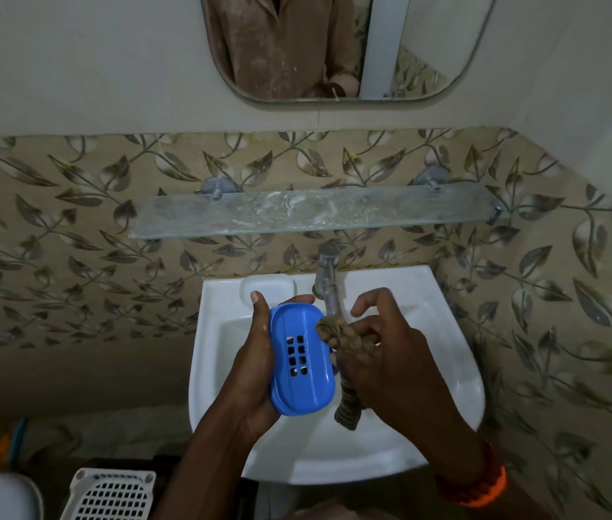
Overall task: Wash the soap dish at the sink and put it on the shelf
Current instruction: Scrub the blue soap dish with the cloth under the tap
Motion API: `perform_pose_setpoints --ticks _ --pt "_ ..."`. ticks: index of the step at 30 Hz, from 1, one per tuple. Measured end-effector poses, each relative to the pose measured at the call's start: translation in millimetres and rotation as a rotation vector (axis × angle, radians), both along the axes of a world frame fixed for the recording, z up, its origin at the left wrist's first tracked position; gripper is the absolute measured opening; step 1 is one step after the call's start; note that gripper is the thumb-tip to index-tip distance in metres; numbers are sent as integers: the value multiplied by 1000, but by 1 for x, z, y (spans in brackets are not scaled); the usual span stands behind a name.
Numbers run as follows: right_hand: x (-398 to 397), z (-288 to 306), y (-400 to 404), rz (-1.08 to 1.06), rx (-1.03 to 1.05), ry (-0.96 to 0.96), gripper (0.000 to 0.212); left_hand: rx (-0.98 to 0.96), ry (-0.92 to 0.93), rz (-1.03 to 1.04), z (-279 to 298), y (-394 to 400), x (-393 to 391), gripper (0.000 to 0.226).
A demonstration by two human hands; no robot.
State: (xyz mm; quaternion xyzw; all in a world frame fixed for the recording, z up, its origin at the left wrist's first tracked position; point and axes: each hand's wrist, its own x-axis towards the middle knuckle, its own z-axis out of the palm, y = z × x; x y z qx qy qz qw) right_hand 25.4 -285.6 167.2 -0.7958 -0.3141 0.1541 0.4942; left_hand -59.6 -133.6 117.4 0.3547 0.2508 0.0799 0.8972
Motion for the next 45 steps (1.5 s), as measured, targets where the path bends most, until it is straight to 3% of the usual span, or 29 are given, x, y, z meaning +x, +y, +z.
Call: perform_pose_setpoints --ticks 3,5,7,9,13,15,21,24,27,30,33,37,41,45 --pt "3 -2 6 -28 14 -181 35 26 27 9 0 -3 2 69" --pt "-1 -3 12 -6 -21 -474 19 70 81 17 1 -6 5 69" --pt "-7 -6 16 29 -120 -729 19 93 123 22 4 -8 7 70" --pt "-15 -12 15 115 -228 -823 25 102 124 10 7 -4 7 72" --pt "-36 -27 -2 347 -398 -760 43 85 96 21 10 7 6 75" --pt "-37 -26 -7 437 -422 -727 41 77 87 23 9 7 6 75" --pt "-7 1 13 214 -338 -874 31 13 103 -43 6 -2 5 78" --pt "-17 3 10 279 -362 -895 20 30 89 -55 7 4 6 78" --pt "-39 0 -1 409 -429 -767 26 30 62 -43 10 12 5 81" --pt "-44 2 -1 473 -302 -544 33 7 31 -42 9 12 5 81" --pt "-42 6 10 341 -91 -488 21 -39 34 -52 7 7 6 83" --pt "-32 5 24 145 -22 -475 16 -95 81 -66 2 -5 5 86" --pt "-19 5 27 90 -88 -664 25 -170 70 -78 -5 -17 1 86" --pt "-20 0 22 -9 -198 -675 16 -23 73 -71 -5 -12 -1 92"
